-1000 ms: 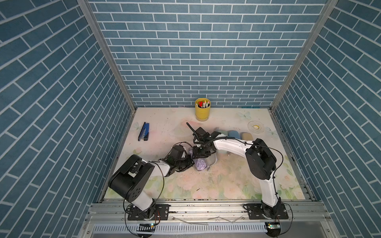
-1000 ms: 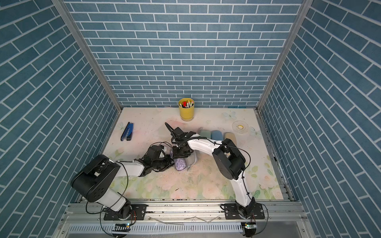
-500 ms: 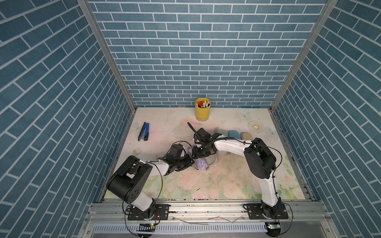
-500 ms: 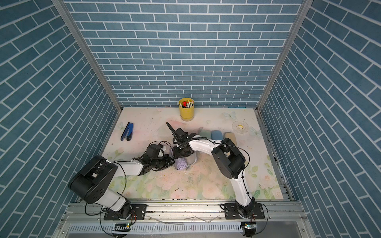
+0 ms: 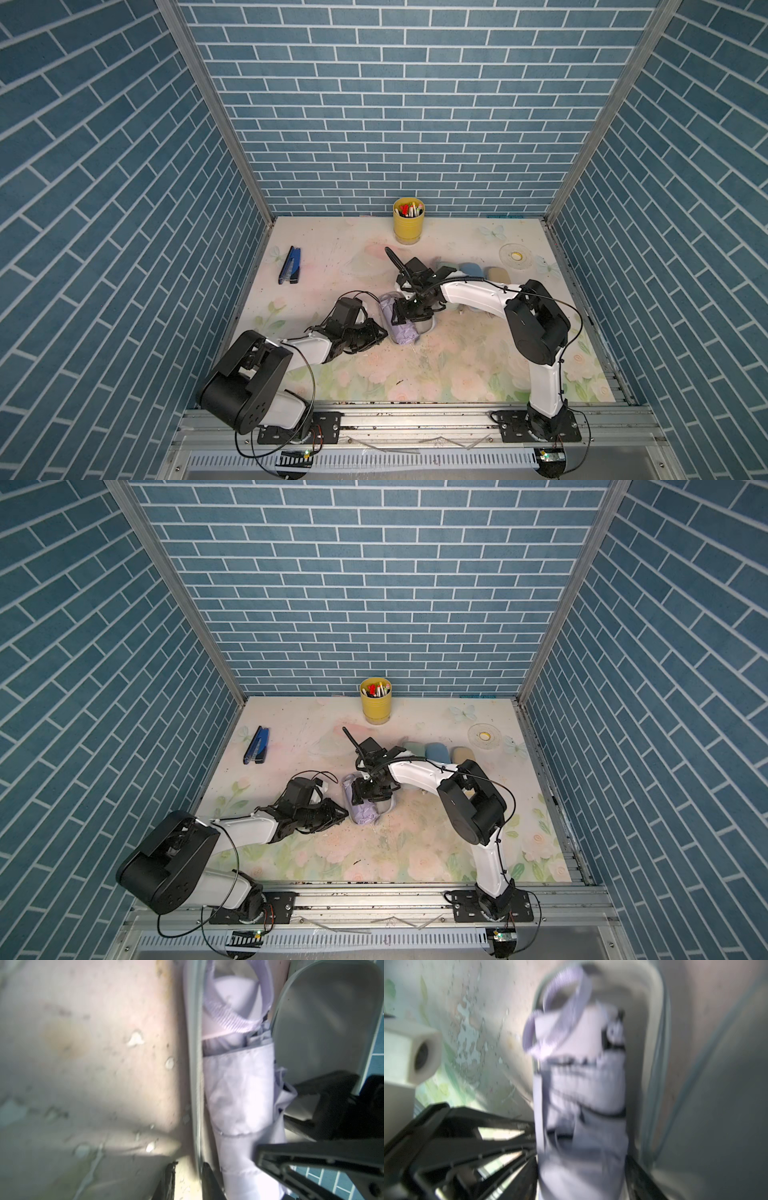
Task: Put umbrellas into zippered umbrella sleeves
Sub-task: Place the umbrella in the umbrella sleeve.
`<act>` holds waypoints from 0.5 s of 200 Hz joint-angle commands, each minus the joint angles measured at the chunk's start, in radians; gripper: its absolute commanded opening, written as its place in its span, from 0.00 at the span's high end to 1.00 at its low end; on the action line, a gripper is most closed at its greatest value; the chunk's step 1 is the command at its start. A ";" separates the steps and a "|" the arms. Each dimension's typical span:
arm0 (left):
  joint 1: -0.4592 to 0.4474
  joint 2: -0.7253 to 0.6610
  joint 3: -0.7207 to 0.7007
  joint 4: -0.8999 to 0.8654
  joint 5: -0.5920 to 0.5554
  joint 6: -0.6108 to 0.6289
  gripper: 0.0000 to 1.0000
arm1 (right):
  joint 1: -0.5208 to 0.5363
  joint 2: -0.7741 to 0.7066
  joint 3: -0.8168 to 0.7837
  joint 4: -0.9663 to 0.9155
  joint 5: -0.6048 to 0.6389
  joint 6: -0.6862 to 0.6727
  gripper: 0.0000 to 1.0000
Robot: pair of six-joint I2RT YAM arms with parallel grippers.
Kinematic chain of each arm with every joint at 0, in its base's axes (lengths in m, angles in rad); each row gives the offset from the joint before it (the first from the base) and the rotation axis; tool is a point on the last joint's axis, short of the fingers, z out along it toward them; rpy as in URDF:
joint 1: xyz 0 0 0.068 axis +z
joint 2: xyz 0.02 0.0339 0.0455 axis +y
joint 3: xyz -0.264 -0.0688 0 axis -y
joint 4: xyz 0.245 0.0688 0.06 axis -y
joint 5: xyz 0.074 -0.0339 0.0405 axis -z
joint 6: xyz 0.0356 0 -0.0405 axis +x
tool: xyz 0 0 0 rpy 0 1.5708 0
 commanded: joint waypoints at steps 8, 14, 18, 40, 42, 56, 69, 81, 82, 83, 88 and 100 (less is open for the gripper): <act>-0.024 0.001 -0.018 0.019 0.003 -0.031 0.75 | 0.023 -0.049 -0.050 -0.076 -0.028 0.027 0.44; -0.031 0.008 -0.018 0.032 0.001 -0.035 0.75 | 0.026 -0.045 -0.057 -0.069 -0.027 0.031 0.46; -0.037 0.014 -0.017 0.045 -0.001 -0.039 0.75 | 0.026 -0.042 -0.061 -0.062 -0.027 0.034 0.47; -0.056 0.056 -0.016 0.112 0.006 -0.066 0.75 | 0.025 -0.005 -0.029 -0.048 0.007 0.033 0.57; -0.058 0.060 -0.016 0.117 0.007 -0.070 0.75 | 0.023 -0.001 -0.023 -0.047 0.010 0.032 0.58; -0.075 0.079 -0.004 0.136 0.010 -0.073 0.75 | 0.014 0.014 0.010 -0.033 0.024 0.029 0.65; -0.085 0.094 0.005 0.141 0.011 -0.071 0.75 | 0.008 0.029 0.036 -0.019 0.016 0.023 0.73; -0.086 0.104 0.008 0.152 0.022 -0.071 0.76 | 0.003 0.047 0.058 -0.019 0.007 0.014 0.75; -0.086 0.104 0.007 0.153 0.022 -0.072 0.76 | 0.002 0.047 0.059 -0.018 0.006 0.014 0.75; -0.086 0.105 0.007 0.153 0.022 -0.071 0.76 | 0.002 0.048 0.059 -0.018 0.006 0.014 0.75; -0.086 0.105 0.007 0.155 0.024 -0.069 0.77 | -0.001 0.052 0.060 -0.013 0.003 0.010 0.77; -0.087 0.105 0.007 0.152 0.026 -0.064 0.80 | -0.011 0.053 0.055 0.010 -0.009 -0.001 0.81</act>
